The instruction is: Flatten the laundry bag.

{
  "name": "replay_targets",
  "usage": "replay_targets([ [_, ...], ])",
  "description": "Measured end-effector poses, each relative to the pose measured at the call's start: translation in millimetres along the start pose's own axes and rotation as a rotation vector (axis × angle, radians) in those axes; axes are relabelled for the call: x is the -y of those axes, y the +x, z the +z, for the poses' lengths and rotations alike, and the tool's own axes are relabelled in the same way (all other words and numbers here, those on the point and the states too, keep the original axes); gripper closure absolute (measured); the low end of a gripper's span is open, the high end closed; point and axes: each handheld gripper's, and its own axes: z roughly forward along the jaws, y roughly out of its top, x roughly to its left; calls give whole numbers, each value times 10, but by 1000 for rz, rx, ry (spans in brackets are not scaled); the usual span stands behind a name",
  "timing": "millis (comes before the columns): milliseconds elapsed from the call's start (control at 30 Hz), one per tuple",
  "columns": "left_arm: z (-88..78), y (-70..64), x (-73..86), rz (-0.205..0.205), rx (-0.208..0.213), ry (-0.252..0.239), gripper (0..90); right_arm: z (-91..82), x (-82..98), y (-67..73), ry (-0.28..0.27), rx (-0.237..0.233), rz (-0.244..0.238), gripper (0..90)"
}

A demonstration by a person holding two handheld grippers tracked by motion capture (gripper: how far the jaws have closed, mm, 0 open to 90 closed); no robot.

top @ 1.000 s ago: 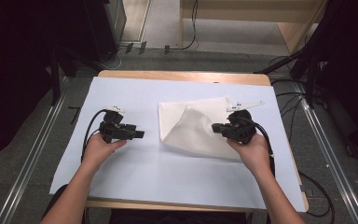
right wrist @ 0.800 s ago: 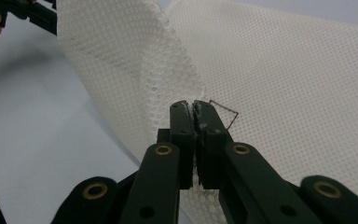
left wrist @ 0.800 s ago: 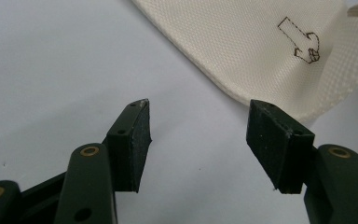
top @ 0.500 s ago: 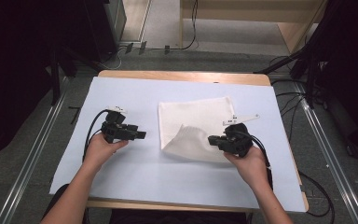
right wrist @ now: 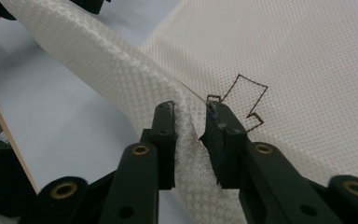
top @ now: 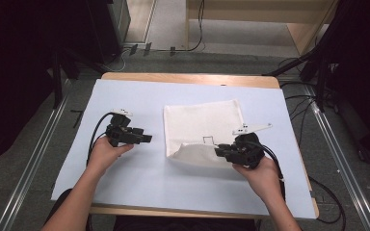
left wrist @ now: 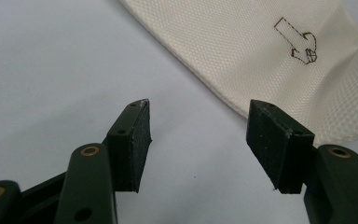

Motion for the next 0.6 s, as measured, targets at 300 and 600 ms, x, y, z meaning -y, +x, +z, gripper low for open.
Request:
replay_targets([
  [300, 16, -23, -7, 9, 0, 8, 408, -231, -94, 47, -28, 13, -25, 681],
  [600, 33, -67, -10, 22, 2, 13, 408, -286, -84, -107, -47, 59, -13, 671],
])
